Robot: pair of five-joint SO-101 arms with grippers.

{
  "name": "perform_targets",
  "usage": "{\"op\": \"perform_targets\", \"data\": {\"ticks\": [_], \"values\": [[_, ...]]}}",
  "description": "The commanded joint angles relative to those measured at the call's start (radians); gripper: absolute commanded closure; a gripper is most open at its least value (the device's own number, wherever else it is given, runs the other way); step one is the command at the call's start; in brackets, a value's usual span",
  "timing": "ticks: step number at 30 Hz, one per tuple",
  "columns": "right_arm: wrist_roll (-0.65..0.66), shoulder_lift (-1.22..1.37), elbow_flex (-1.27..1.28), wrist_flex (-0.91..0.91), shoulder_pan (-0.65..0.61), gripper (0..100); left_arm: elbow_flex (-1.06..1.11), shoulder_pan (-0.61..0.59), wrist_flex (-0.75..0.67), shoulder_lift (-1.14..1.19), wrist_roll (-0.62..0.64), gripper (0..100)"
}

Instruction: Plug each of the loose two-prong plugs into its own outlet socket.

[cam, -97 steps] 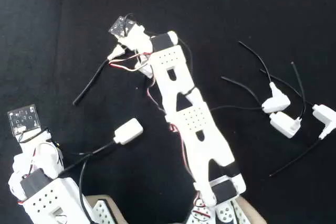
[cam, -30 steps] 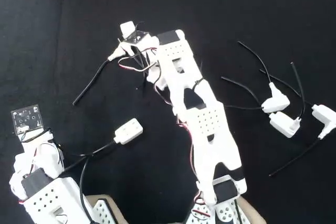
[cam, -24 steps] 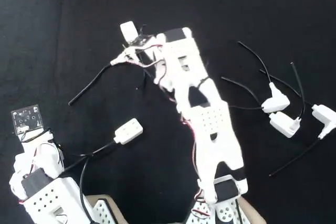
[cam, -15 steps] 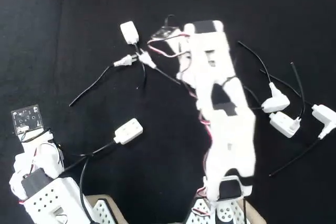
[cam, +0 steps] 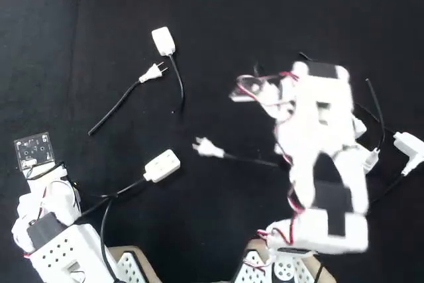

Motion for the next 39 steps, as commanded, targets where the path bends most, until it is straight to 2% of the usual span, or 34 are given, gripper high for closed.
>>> {"op": "perform_targets", "data": {"ticks": [1,5,8,11,14,20,26,29,35,39], "values": [[0.044,-0.137,0.068,-0.077,0.083,91.7,-0.005,0.013,-0.018,-0.003,-0.011,86],[0.009,-0.153,0.107,-0.247,0.103,79.3,-0.005,0.013,-0.018,-0.003,-0.011,86],[-0.27,-0.133,0.101,-0.388,0.086,71.3,-0.005,0.013,-0.018,-0.003,-0.011,86],[-0.563,-0.124,0.094,-0.494,0.054,67.3,-0.005,0.013,-0.018,-0.003,-0.011,86],[-0.747,-0.139,0.091,-0.422,-0.04,67.3,-0.005,0.013,-0.018,-0.003,-0.011,86],[-0.957,-0.188,0.096,-0.172,-0.313,67.3,-0.005,0.013,-0.018,-0.003,-0.011,86],[-1.185,-0.189,0.099,-0.164,-0.459,67.3,-0.005,0.013,-0.017,-0.003,-0.011,86],[-1.174,-0.189,0.145,-0.166,-0.529,67.3,-0.005,0.013,-0.017,-0.003,-0.011,86],[-0.733,-0.191,0.318,-0.287,-0.663,67.3,-0.005,0.013,-0.017,-0.003,-0.012,86],[-0.592,-0.189,0.392,-0.46,-0.664,67.3,-0.004,0.013,-0.017,-0.003,-0.012,86]]}}
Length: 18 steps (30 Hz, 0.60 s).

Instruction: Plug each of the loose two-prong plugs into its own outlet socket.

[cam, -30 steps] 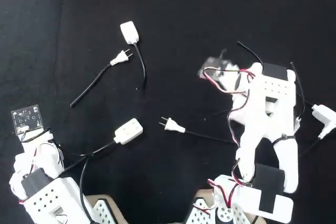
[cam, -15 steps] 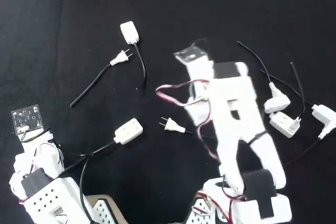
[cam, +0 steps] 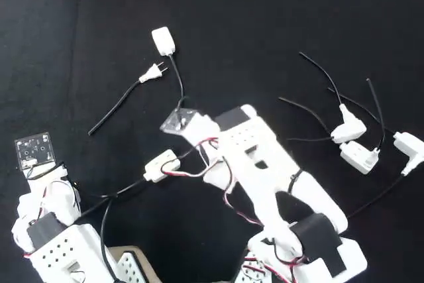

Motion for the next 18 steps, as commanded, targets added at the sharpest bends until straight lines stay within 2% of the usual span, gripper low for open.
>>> {"op": "perform_targets", "data": {"ticks": [1,6,9,13,15,18], "values": [[0.123,-0.03,0.044,-0.15,-0.014,67.3,-0.004,0.013,-0.018,-0.003,-0.005,86],[0.229,0.024,0.124,-0.365,-0.012,67.3,-0.004,0.013,-0.018,-0.003,-0.006,86],[0.239,0.133,0.122,-0.453,-0.011,67.3,-0.004,0.013,-0.018,-0.003,-0.006,86],[0.239,0.269,-0.008,-0.365,0.005,68.8,-0.004,0.013,-0.018,-0.003,-0.006,86],[0.239,0.326,-0.077,-0.325,0.025,75.4,-0.004,0.013,-0.018,-0.003,-0.006,86],[0.233,0.364,-0.131,-0.315,0.051,93.8,-0.004,0.013,-0.018,-0.003,-0.006,86]]}}
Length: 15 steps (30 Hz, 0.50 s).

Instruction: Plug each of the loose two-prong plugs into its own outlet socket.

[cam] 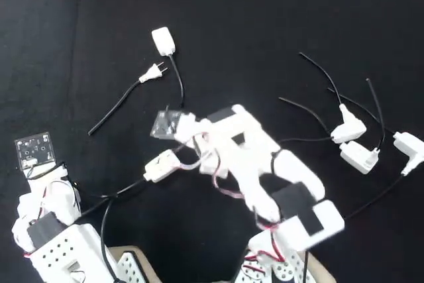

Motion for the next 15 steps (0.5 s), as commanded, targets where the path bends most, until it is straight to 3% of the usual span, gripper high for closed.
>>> {"op": "perform_targets", "data": {"ticks": [1,9,15], "values": [[0.003,0.041,-0.05,0.023,0.029,97.2,-0.004,0.013,-0.018,-0.003,-0.005,86],[0.023,-0.114,-0.03,0.11,0.04,97.7,-0.004,0.013,-0.018,-0.003,-0.005,86],[0.236,-0.278,-0.036,0.351,0.04,97.7,-0.004,0.013,-0.018,-0.003,-0.005,86]]}}
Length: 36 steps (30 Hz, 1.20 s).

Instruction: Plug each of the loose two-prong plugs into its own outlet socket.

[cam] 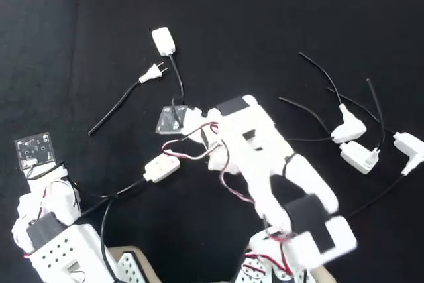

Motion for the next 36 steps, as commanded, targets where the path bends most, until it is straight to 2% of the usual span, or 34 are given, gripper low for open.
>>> {"op": "perform_targets", "data": {"ticks": [1,3,6,10,12,18,22,26,28,32,36], "values": [[0.15,-0.119,-0.018,0.153,0.0,97.8,-0.004,0.013,-0.018,-0.003,-0.005,86],[0.23,-0.16,-0.042,0.216,-0.003,98.0,-0.004,0.013,-0.018,-0.003,-0.005,86],[0.384,-0.186,-0.087,0.218,0.0,98.6,-0.004,0.013,-0.018,-0.003,-0.003,86],[0.692,-0.127,-0.108,0.049,0.018,98.6,-0.004,0.013,-0.018,-0.003,-0.003,86],[0.741,-0.064,-0.108,-0.026,0.023,98.6,-0.004,0.013,-0.018,-0.003,-0.002,86],[0.744,0.12,-0.114,-0.112,0.02,98.6,-0.004,0.015,-0.018,-0.003,0.0,86],[0.736,0.145,-0.108,-0.107,0.026,98.4,-0.004,0.015,-0.018,-0.003,0.0,86],[0.606,0.114,-0.11,-0.097,0.037,97.2,-0.004,0.015,-0.018,-0.003,0.0,86],[0.549,0.09,-0.11,-0.083,0.051,90.1,-0.004,0.015,-0.018,-0.003,-0.002,86],[0.54,0.067,-0.108,-0.029,0.063,69.0,-0.004,0.015,-0.018,-0.003,-0.002,86],[0.54,0.064,-0.114,0.012,0.063,66.0,-0.004,0.015,-0.018,-0.003,-0.002,86]]}}
